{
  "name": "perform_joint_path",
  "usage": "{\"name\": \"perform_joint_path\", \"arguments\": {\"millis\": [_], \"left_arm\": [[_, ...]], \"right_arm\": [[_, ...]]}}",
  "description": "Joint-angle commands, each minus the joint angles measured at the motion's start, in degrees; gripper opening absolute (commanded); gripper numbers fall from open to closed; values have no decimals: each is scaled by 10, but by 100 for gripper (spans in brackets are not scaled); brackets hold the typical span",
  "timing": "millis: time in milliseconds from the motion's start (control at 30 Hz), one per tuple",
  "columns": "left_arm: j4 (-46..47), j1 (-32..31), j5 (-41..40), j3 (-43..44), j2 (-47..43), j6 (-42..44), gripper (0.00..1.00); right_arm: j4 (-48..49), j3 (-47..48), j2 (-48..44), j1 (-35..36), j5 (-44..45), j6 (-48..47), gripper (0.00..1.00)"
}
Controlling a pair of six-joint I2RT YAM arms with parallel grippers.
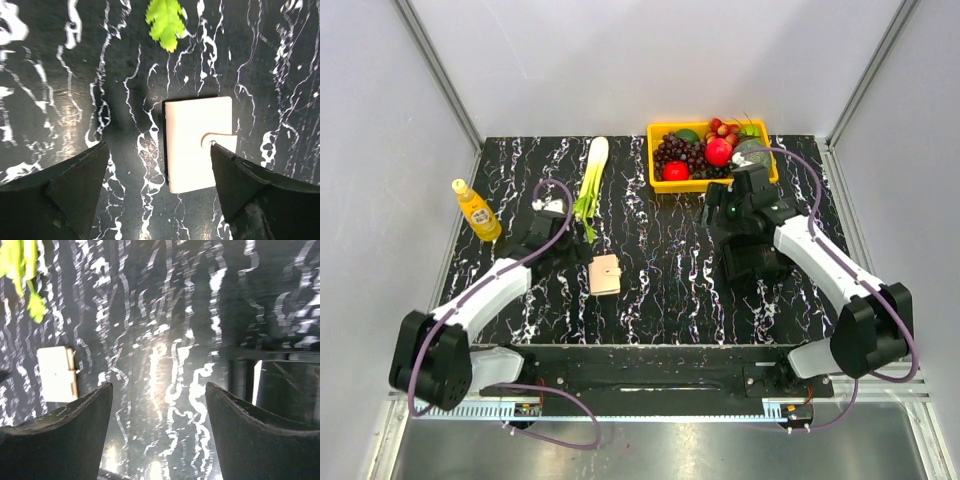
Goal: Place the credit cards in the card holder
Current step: Open the card holder at the center of the board.
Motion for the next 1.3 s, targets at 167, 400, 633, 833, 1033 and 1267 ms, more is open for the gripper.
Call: {"name": "perform_joint_path", "arguments": {"millis": [167, 400, 633, 833, 1033, 1267], "left_arm": [[146, -7, 96, -81, 74, -78, 69], [247, -2, 166, -135, 89, -95, 67], [305, -3, 239, -150, 120, -88, 44], [326, -4, 261, -137, 138, -95, 10], [320, -7, 277, -116, 136, -98, 0], [242, -14, 243, -86, 80, -109, 0]], "right_arm": [[43, 63, 140, 174, 15, 101, 72], [73, 154, 279, 239, -52, 130, 68], [89, 173, 343, 247, -71, 163, 63], [79, 150, 331, 256, -65, 156, 61], [-9, 181, 323, 298, 60, 123, 59], [-44, 198, 307, 331, 130, 116, 58]]}}
